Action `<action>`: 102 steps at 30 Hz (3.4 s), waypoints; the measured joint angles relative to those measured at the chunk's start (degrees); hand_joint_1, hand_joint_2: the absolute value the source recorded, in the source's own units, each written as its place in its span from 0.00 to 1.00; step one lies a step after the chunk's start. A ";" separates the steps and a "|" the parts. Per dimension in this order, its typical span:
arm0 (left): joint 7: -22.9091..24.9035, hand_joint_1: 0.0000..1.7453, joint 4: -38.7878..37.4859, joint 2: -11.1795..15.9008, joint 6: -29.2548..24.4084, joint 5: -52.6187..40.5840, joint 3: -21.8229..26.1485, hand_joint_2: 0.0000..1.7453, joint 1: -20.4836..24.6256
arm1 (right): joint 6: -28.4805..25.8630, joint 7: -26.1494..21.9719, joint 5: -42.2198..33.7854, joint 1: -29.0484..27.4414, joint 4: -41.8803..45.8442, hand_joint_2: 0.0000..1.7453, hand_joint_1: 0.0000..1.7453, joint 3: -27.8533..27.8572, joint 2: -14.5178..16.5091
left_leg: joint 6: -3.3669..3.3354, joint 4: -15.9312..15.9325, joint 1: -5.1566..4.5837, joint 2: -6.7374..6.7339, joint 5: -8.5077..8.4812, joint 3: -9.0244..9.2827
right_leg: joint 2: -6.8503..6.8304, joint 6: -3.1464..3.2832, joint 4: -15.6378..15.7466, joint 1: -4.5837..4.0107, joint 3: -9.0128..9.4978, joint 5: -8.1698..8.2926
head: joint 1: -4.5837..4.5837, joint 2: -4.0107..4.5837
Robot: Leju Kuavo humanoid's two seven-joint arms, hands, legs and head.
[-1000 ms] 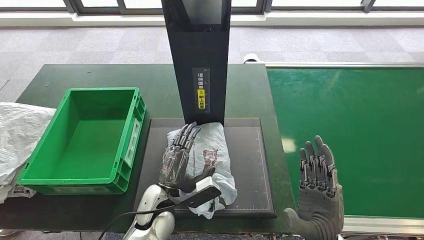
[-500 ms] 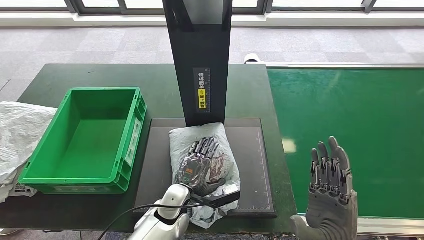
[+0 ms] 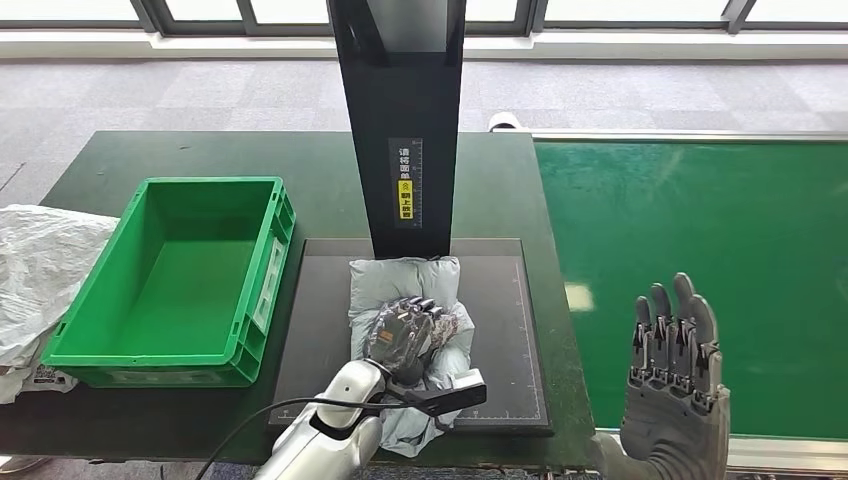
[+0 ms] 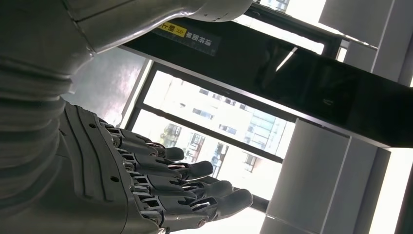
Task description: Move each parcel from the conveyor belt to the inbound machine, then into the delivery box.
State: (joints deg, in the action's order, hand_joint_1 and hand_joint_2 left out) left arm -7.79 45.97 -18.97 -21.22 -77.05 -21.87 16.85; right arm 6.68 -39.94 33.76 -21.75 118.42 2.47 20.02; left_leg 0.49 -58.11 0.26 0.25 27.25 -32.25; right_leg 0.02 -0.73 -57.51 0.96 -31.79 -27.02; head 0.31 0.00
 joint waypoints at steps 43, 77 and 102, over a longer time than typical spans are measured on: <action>-21.78 1.00 38.98 1.68 -18.51 18.83 17.50 1.00 -17.35 | -5.51 -0.07 -8.25 -2.63 0.44 1.00 0.00 0.00 -1.01 | 0.06 -0.01 0.07 -0.03 -0.11 -0.18 | 0.09 0.08 -0.04 -0.07 -0.82 0.08 | -0.01 0.01; -6.14 1.00 26.52 9.36 -11.63 14.27 33.49 1.00 0.63 | -3.40 -0.06 -12.72 -3.18 0.16 1.00 0.00 2.97 -1.93 | 0.24 -0.02 0.12 0.00 -0.25 -0.18 | 0.09 0.20 -0.06 -0.13 -0.84 0.22 | 0.00 0.00; -8.30 0.00 -2.16 19.70 -17.94 18.24 36.82 0.50 14.81 | -3.61 -0.06 -14.87 -1.41 -3.47 1.00 0.00 6.59 -2.49 | 0.33 -0.02 0.18 -0.01 -0.31 -0.21 | 0.14 0.28 -0.09 -0.19 -0.88 0.25 | 0.01 0.01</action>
State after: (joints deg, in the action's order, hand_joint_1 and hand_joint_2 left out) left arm -16.09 43.81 0.74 -39.16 -58.82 14.95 31.66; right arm 3.07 -40.00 18.90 -23.16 114.95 9.06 17.53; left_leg 0.83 -58.14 0.44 0.24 26.94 -32.46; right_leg 0.16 -0.46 -57.60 0.78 -32.67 -26.76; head 0.32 0.01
